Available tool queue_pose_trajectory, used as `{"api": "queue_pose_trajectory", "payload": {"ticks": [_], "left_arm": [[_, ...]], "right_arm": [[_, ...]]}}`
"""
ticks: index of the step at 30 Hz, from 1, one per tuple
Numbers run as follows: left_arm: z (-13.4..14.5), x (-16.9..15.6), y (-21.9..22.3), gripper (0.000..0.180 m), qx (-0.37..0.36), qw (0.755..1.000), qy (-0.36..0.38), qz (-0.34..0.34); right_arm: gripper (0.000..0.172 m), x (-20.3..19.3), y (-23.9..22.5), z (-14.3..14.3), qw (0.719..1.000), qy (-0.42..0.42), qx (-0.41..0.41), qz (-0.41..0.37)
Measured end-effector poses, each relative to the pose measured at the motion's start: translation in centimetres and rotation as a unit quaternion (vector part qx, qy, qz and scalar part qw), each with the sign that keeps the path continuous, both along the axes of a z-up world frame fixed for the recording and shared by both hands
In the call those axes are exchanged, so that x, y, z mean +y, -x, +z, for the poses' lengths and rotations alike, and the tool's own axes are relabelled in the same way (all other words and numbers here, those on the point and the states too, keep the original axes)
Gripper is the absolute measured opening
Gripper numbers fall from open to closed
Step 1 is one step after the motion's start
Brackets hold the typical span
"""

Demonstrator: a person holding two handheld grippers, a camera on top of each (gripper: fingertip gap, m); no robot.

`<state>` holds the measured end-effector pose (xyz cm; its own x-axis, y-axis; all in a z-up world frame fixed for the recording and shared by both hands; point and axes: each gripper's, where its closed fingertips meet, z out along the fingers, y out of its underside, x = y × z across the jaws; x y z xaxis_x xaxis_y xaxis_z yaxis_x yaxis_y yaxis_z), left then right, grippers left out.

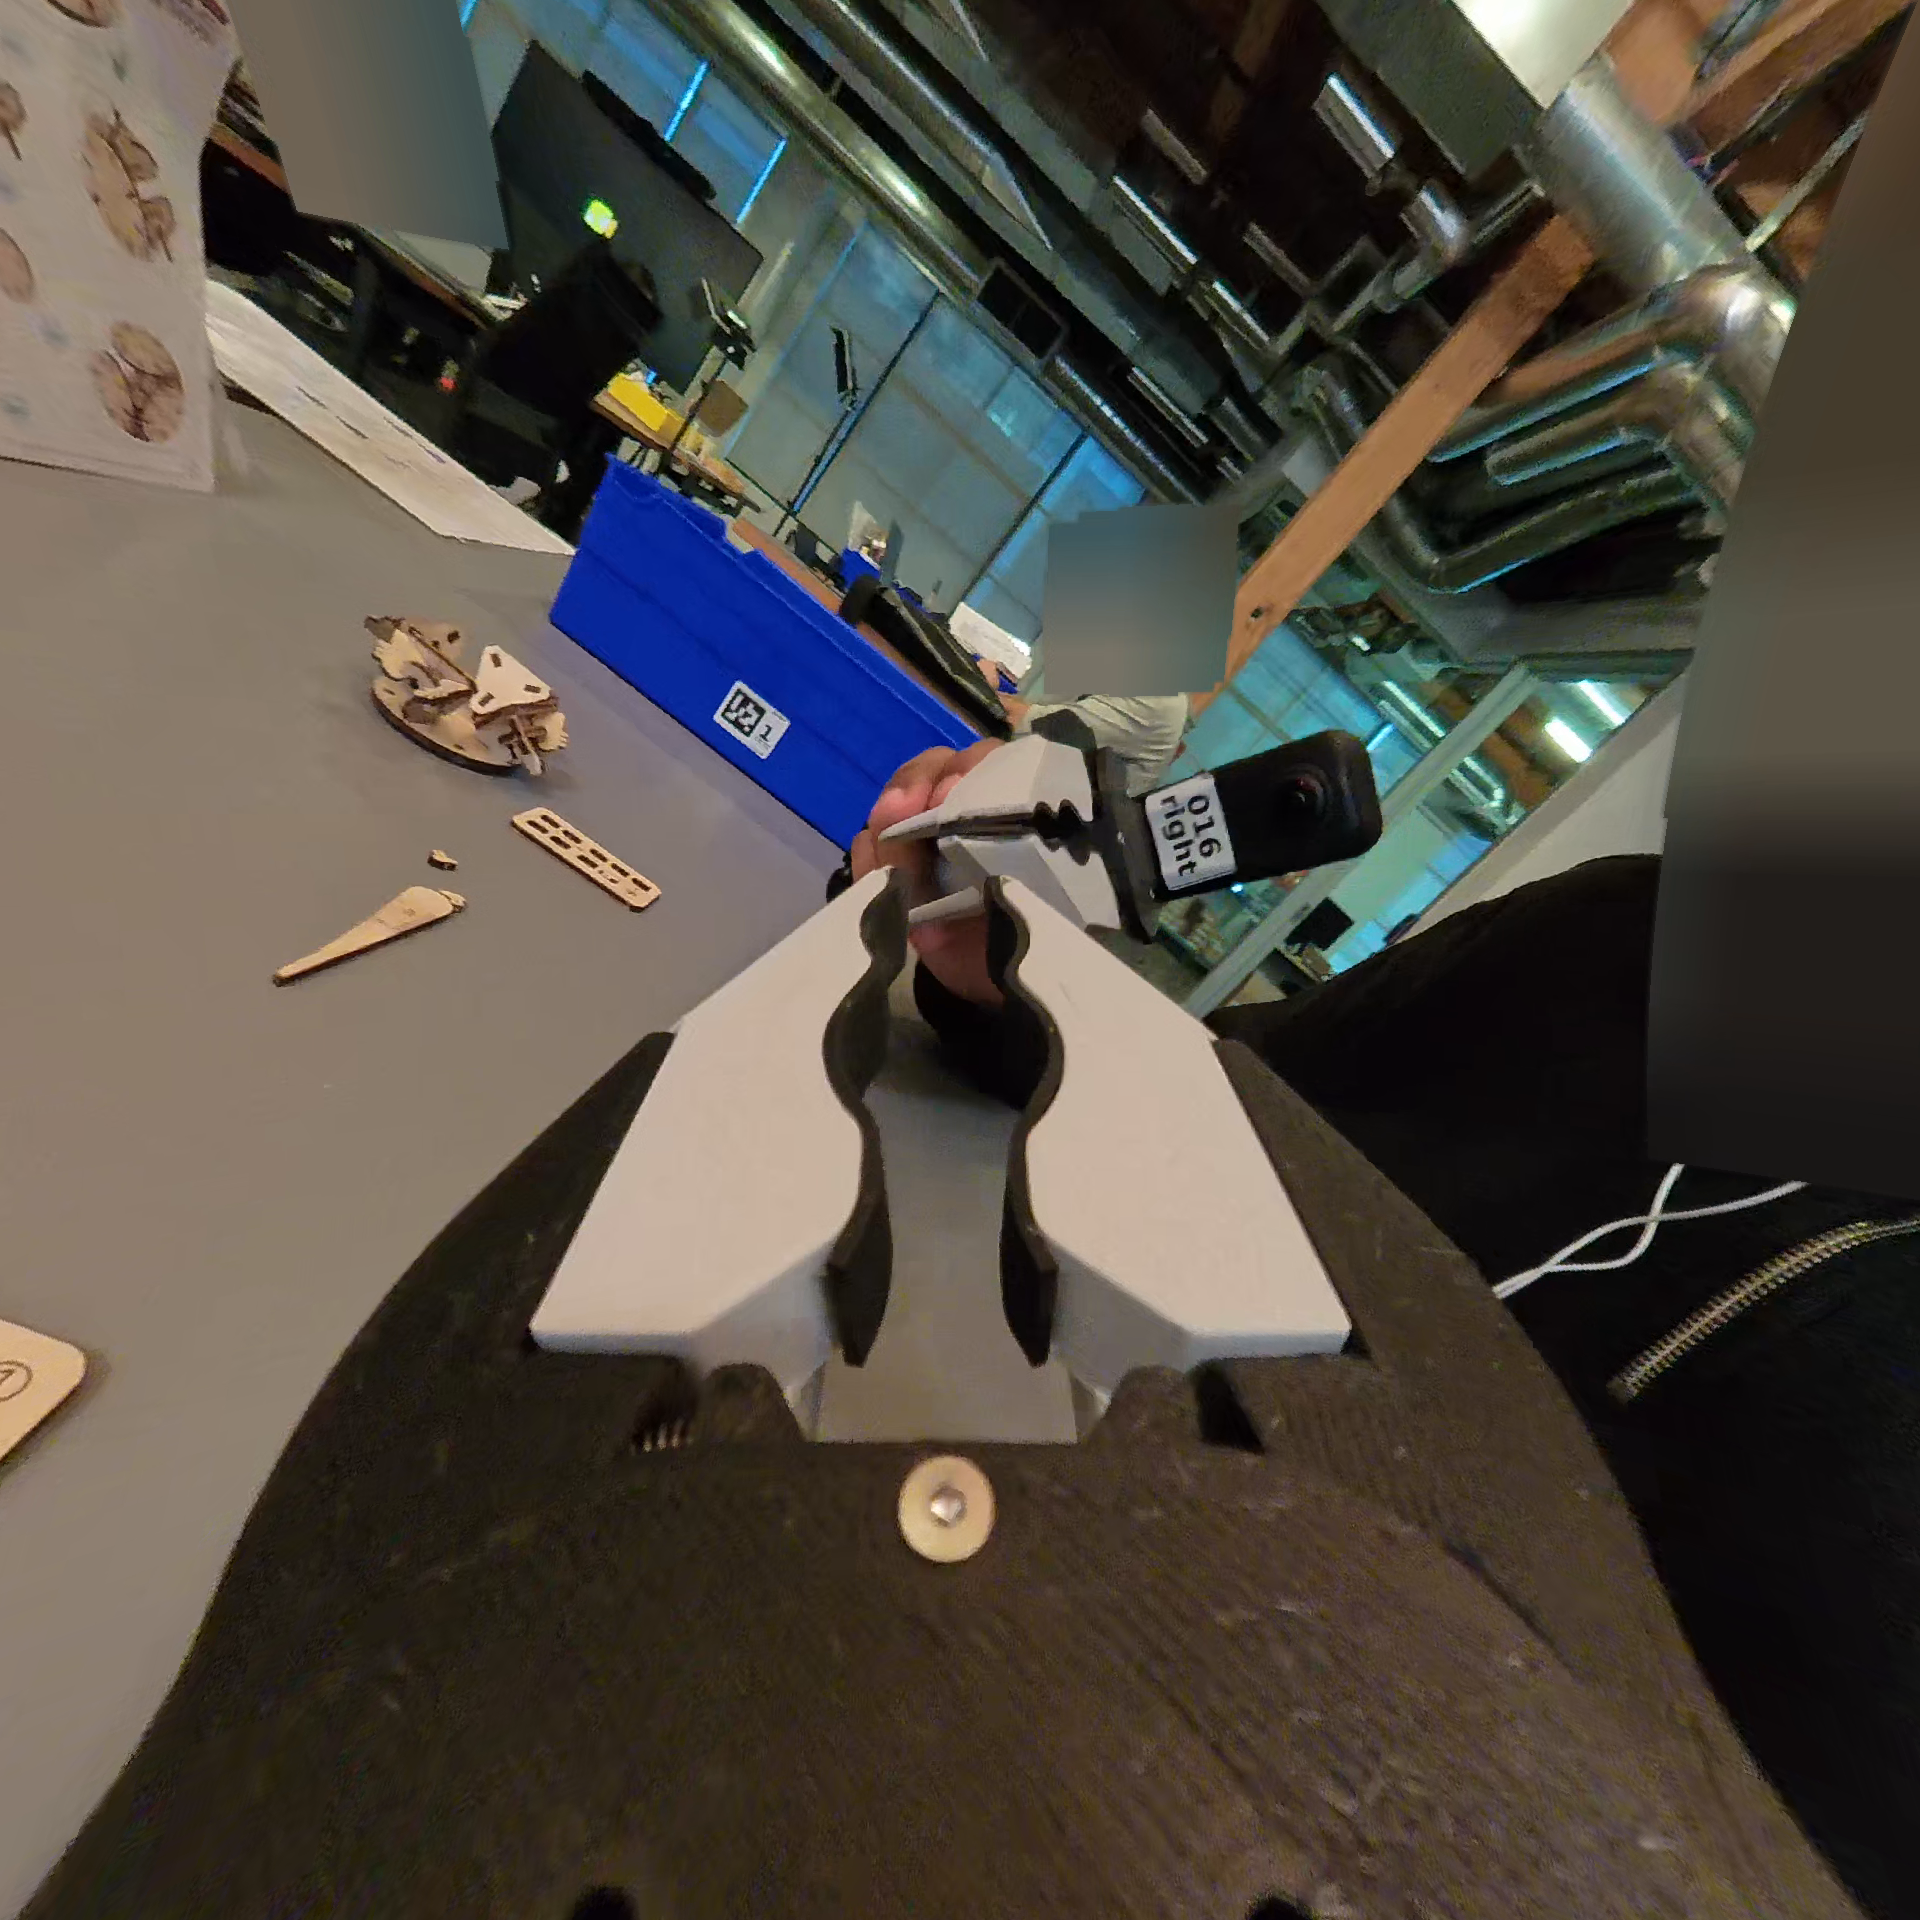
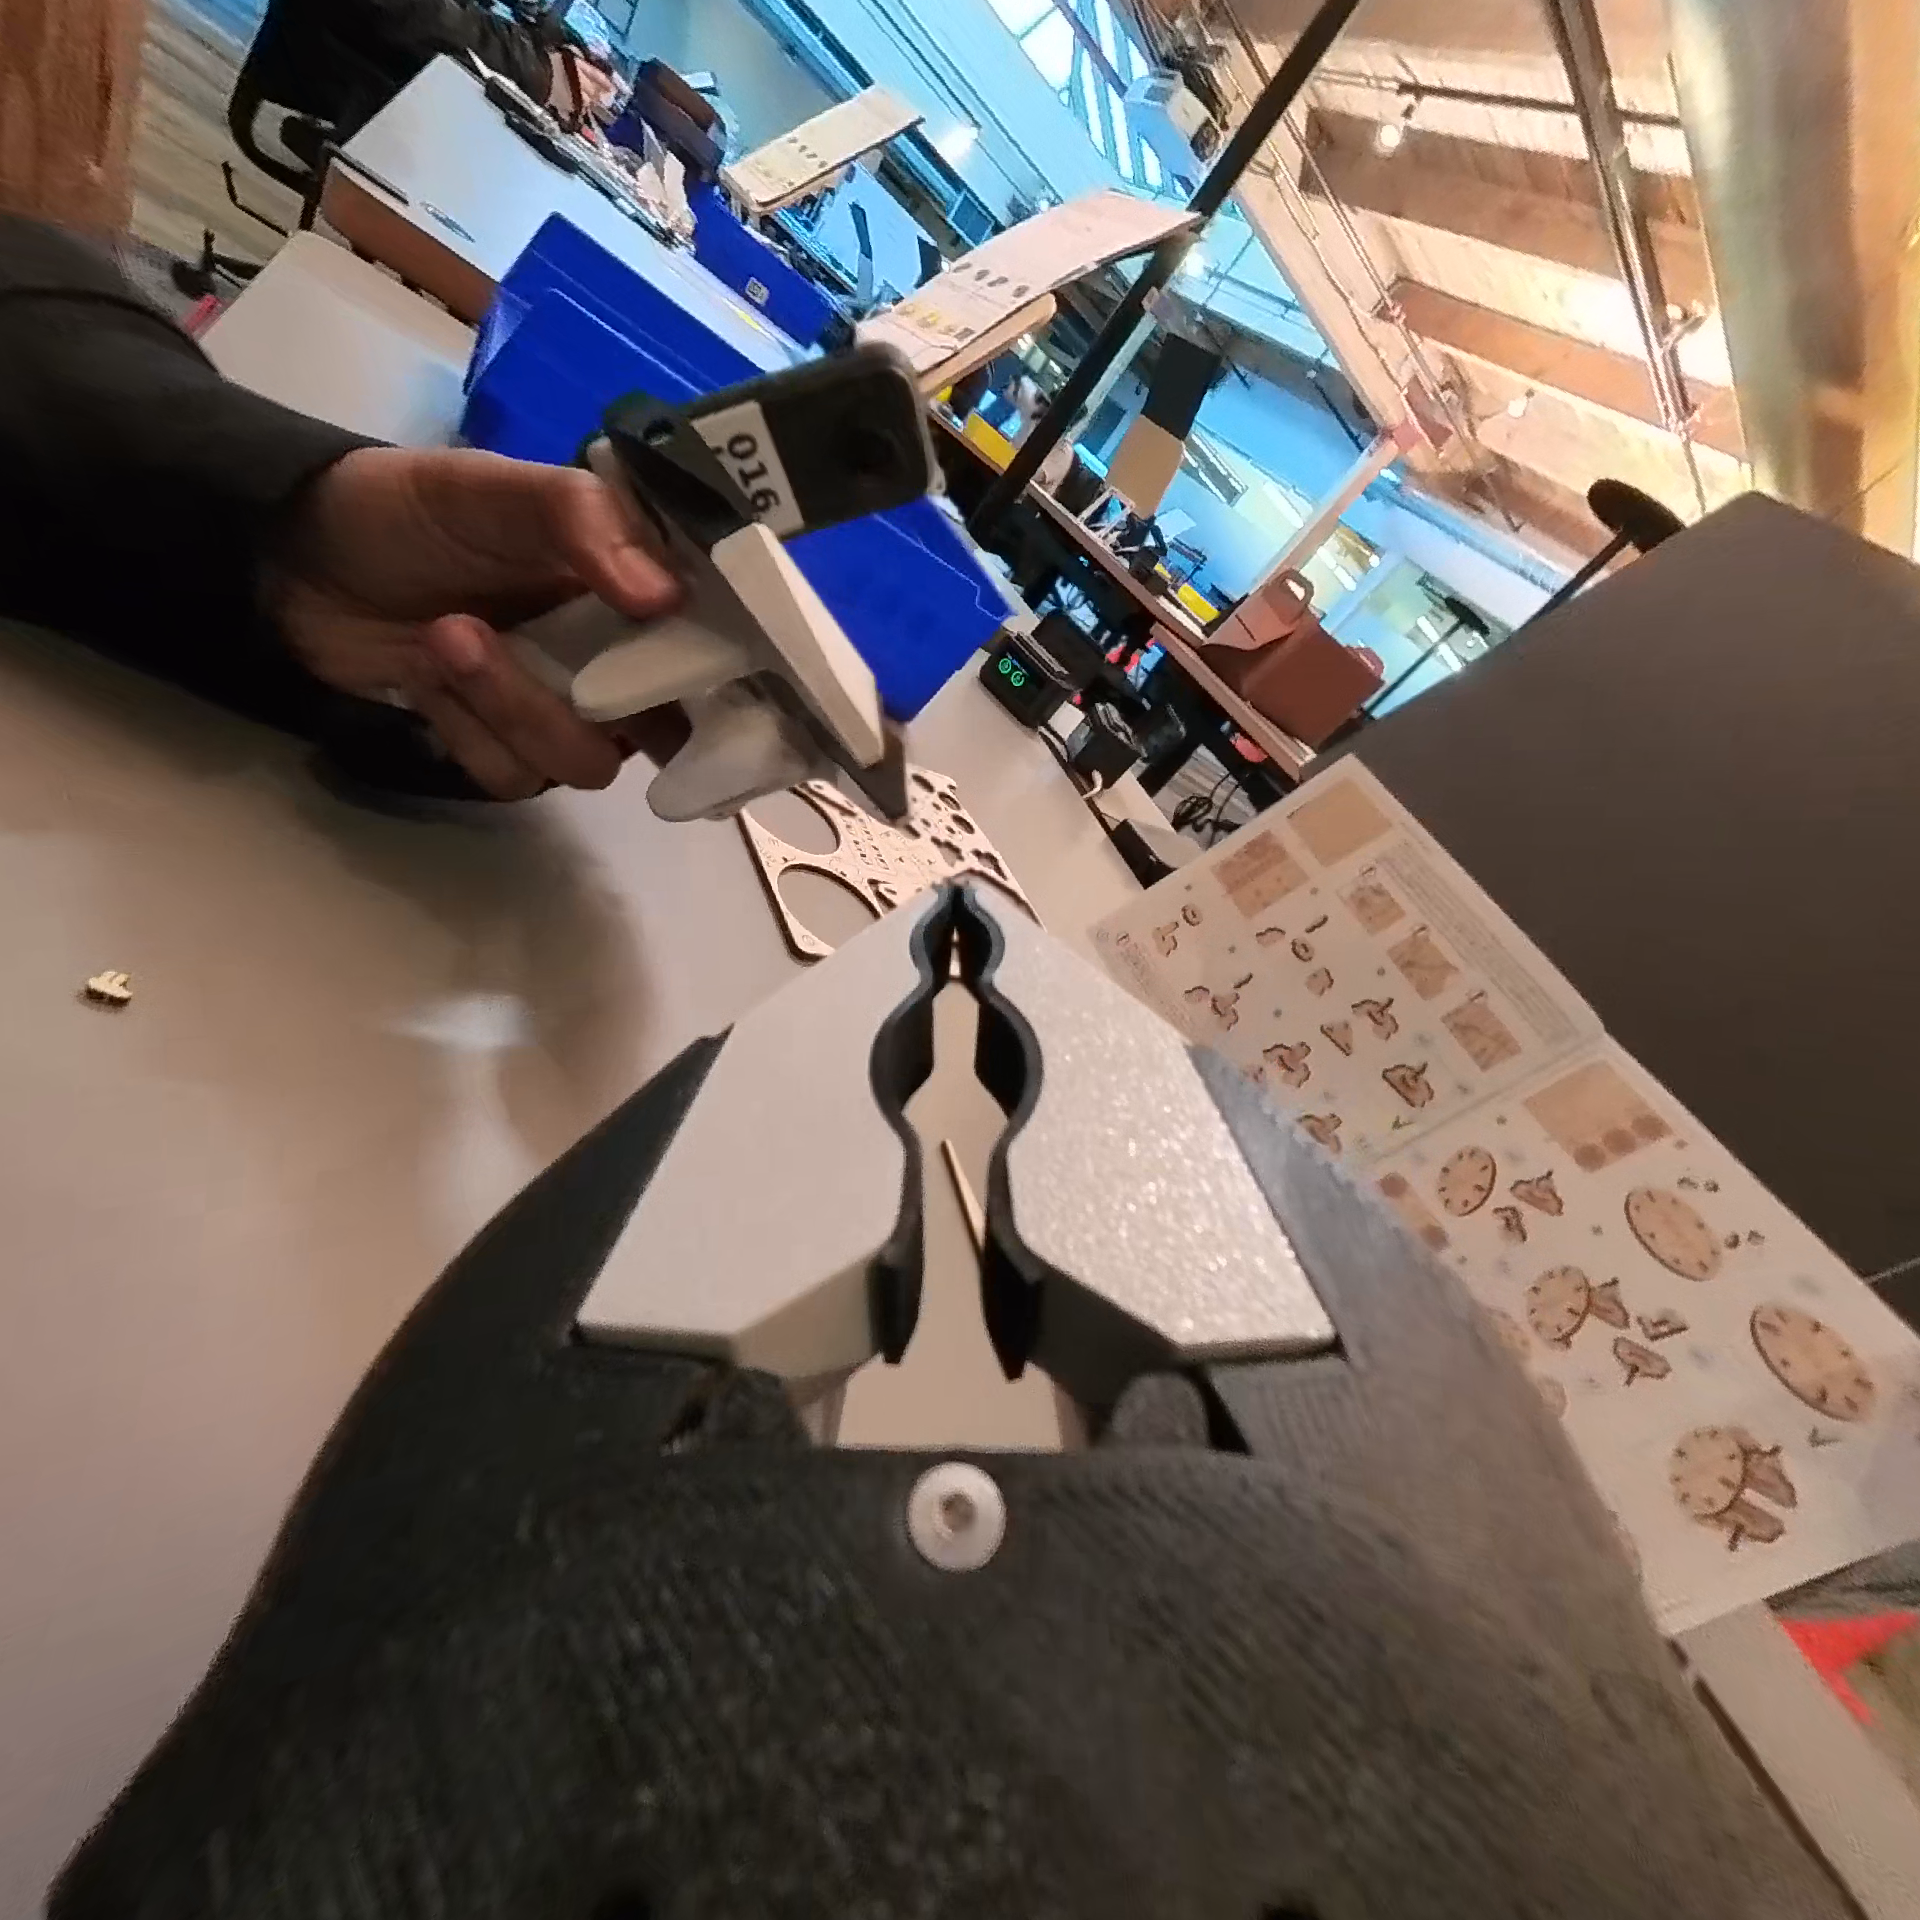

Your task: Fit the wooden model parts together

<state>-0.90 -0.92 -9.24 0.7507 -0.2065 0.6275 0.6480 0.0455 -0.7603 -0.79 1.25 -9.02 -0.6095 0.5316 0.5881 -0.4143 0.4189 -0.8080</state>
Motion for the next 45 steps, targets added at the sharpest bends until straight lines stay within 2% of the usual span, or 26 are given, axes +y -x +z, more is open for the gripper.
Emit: {"api": "queue_pose_trajectory", "payload": {"ticks": [3, 6, 9, 11, 15, 26, 38, 40, 45], "left_arm": [[-0.3, -0.1, -0.1, 0.009, 0.036, 0.999, 0.033, 0.016], [-1.3, -0.8, -2.3, 0.008, 0.108, 0.988, 0.106, -0.011], [-4.9, -2.9, -5.2, 0.009, 0.203, 0.951, 0.231, -0.048], [-7.3, -4.4, -7.1, 0.009, 0.233, 0.924, 0.295, -0.073], [-9.4, -5.5, -10.2, 0.011, 0.228, 0.91, 0.324, -0.121], [-11.6, -4.7, -10.2, 0.007, 0.271, 0.874, 0.383, -0.129], [-11.5, -4.2, -10.7, 0.0, 0.271, 0.875, 0.374, -0.142], [-10.6, -3.8, -10.0, 0.0, 0.27, 0.888, 0.353, -0.116], [-6.8, -3.0, -6.8, 0.0, 0.205, 0.945, 0.255, -0.024]], "right_arm": [[0.0, 0.3, 0.3, 0.1, 1.0, 0.016, -0.013, -0.003], [0.0, 0.7, 0.6, 0.1, 0.999, 0.026, -0.026, -0.007], [0.0, 0.9, 0.8, 0.0, 0.999, 0.037, -0.039, -0.008], [0.0, 0.7, 0.8, -0.1, 0.998, 0.043, -0.045, -0.004], [0.0, 0.3, 0.5, 0.0, 0.997, 0.05, -0.051, 0.007], [0.0, -0.1, -0.3, 0.7, 0.997, 0.06, -0.037, 0.027], [0.0, -0.1, -0.3, 0.5, 0.997, 0.056, -0.042, 0.027], [0.0, -0.3, -0.4, 0.4, 0.997, 0.054, -0.046, 0.031], [0.0, -2.1, -2.4, -0.7, 0.991, 0.034, -0.07, 0.106]]}}
